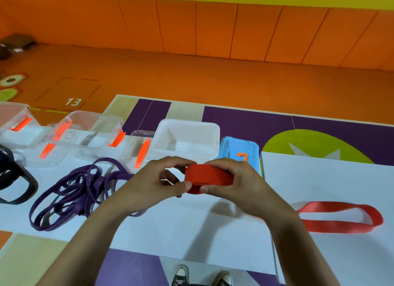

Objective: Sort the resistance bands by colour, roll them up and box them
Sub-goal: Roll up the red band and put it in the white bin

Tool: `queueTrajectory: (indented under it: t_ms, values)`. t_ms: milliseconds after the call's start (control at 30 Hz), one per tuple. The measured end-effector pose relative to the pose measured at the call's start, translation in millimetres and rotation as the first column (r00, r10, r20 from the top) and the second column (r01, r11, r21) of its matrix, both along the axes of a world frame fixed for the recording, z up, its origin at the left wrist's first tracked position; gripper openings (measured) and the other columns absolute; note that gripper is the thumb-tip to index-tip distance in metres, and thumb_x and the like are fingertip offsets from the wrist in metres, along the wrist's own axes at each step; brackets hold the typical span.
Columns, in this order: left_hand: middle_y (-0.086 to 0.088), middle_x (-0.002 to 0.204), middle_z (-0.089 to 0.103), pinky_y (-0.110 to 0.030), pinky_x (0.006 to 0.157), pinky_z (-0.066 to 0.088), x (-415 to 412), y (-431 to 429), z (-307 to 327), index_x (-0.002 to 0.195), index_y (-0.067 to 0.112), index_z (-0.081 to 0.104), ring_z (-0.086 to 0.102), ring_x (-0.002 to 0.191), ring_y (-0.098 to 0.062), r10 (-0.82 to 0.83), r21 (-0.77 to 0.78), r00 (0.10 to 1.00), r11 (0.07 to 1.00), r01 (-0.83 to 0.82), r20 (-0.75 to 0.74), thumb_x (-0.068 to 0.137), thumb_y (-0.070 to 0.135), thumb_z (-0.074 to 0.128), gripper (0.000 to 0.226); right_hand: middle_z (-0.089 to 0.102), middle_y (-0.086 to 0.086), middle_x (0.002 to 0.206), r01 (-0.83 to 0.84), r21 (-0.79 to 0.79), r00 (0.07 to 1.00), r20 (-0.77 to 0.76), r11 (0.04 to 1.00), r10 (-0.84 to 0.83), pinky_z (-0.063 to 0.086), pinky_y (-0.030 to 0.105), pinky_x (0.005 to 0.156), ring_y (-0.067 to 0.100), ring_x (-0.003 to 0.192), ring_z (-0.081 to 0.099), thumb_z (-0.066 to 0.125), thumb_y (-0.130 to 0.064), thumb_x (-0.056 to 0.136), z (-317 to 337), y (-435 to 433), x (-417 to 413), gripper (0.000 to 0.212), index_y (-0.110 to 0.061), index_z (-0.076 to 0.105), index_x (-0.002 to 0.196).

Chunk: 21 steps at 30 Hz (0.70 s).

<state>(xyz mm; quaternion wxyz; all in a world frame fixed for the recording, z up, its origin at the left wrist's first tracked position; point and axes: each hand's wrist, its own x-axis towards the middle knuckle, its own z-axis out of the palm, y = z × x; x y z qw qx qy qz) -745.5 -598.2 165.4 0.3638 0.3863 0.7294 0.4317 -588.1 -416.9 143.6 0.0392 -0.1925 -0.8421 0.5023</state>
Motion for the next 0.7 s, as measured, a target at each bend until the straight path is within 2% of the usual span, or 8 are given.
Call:
queueTrajectory:
  t_ms: [100, 200, 300, 400, 500, 600, 633, 700]
  values:
    - [0.015, 0.113, 0.068, -0.030, 0.080, 0.061, -4.0, -0.5, 9.7, 0.115, 0.038, 0.066, 0.074, 0.089, -0.016, -0.088, -0.120, 0.991, 0.990, 0.076, -0.098, 0.079, 0.029, 0.086, 0.042, 0.063, -0.024, 0.115, -0.052, 0.046, 0.999, 0.005, 0.998, 0.051, 0.054, 0.024, 0.092, 0.000, 0.109, 0.059, 0.081, -0.057, 0.075, 1.7, -5.3, -0.3, 0.052, -0.043, 0.063, 0.122]
    - [0.012, 0.110, 0.070, -0.026, 0.075, 0.059, -1.2, 1.9, 9.4, 0.112, 0.033, 0.068, 0.075, 0.083, -0.018, -0.003, -0.050, 0.995, 0.999, -0.002, -0.100, 0.077, 0.027, 0.087, 0.040, 0.064, -0.025, 0.113, 0.016, -0.025, 0.997, -0.074, 1.000, -0.018, 0.050, 0.011, 0.084, -0.005, 0.109, 0.057, 0.084, -0.050, 0.074, 5.6, -9.7, 1.3, 0.043, -0.049, 0.065, 0.113]
    - [0.002, 0.110, 0.071, -0.028, 0.074, 0.060, 1.9, 3.4, 1.1, 0.111, 0.024, 0.072, 0.075, 0.080, -0.029, 0.111, 0.082, 0.992, 0.990, -0.116, 0.066, 0.077, 0.014, 0.086, 0.039, 0.064, -0.014, 0.111, 0.062, -0.086, 0.984, -0.160, 0.994, -0.075, 0.049, 0.019, 0.093, 0.006, 0.112, 0.060, 0.087, -0.046, 0.073, 1.9, -4.6, 2.2, 0.047, -0.044, 0.070, 0.116]
    - [-0.002, 0.113, 0.071, -0.041, 0.080, 0.063, 9.6, 6.1, -10.2, 0.113, 0.019, 0.072, 0.075, 0.081, -0.037, 0.188, 0.162, 0.963, 0.962, -0.220, 0.196, 0.075, 0.017, 0.085, 0.041, 0.069, -0.011, 0.113, 0.035, -0.149, 0.986, -0.157, 0.988, -0.058, 0.049, 0.033, 0.103, 0.011, 0.113, 0.064, 0.087, -0.040, 0.077, -0.9, 1.1, 1.8, 0.044, -0.042, 0.070, 0.118]
    - [-0.009, 0.113, 0.072, -0.045, 0.076, 0.063, 13.6, 10.9, -14.7, 0.117, 0.011, 0.069, 0.075, 0.081, -0.042, 0.265, 0.247, 0.903, 0.901, -0.356, 0.337, 0.077, 0.013, 0.086, 0.044, 0.073, -0.009, 0.100, 0.027, -0.205, 0.987, -0.152, 0.978, -0.059, 0.053, 0.035, 0.095, 0.008, 0.095, 0.068, 0.082, -0.033, 0.084, -5.2, -1.4, -1.1, 0.031, -0.038, 0.072, 0.112]
    - [-0.012, 0.108, 0.072, -0.041, 0.070, 0.063, 16.6, 17.0, -14.8, 0.116, 0.008, 0.067, 0.074, 0.075, -0.042, 0.341, 0.279, 0.834, 0.829, -0.484, 0.434, 0.077, 0.015, 0.079, 0.041, 0.065, -0.006, 0.085, 0.052, -0.242, 0.979, -0.178, 0.969, -0.097, 0.052, 0.036, 0.081, 0.009, 0.077, 0.058, 0.074, -0.039, 0.091, -9.0, -13.0, -6.5, 0.025, -0.037, 0.067, 0.115]
    - [-0.013, 0.106, 0.073, -0.040, 0.069, 0.063, 20.8, 20.4, -15.4, 0.114, 0.008, 0.067, 0.074, 0.073, -0.040, 0.357, 0.277, 0.808, 0.809, -0.518, 0.468, 0.076, 0.017, 0.076, 0.041, 0.062, -0.007, 0.086, 0.059, -0.254, 0.974, -0.197, 0.965, -0.111, 0.053, 0.035, 0.080, 0.009, 0.077, 0.057, 0.068, -0.044, 0.094, -8.9, -19.6, -9.1, 0.028, -0.038, 0.062, 0.121]
    - [-0.016, 0.103, 0.072, -0.037, 0.067, 0.061, 33.7, 27.8, -18.8, 0.115, 0.007, 0.067, 0.071, 0.070, -0.034, 0.370, 0.252, 0.749, 0.782, -0.570, 0.549, 0.075, 0.022, 0.076, 0.044, 0.063, -0.014, 0.101, 0.079, -0.309, 0.962, -0.227, 0.948, -0.154, 0.055, 0.031, 0.085, 0.006, 0.089, 0.062, 0.051, -0.052, 0.100, -7.4, -34.4, -14.4, 0.035, -0.038, 0.052, 0.132]
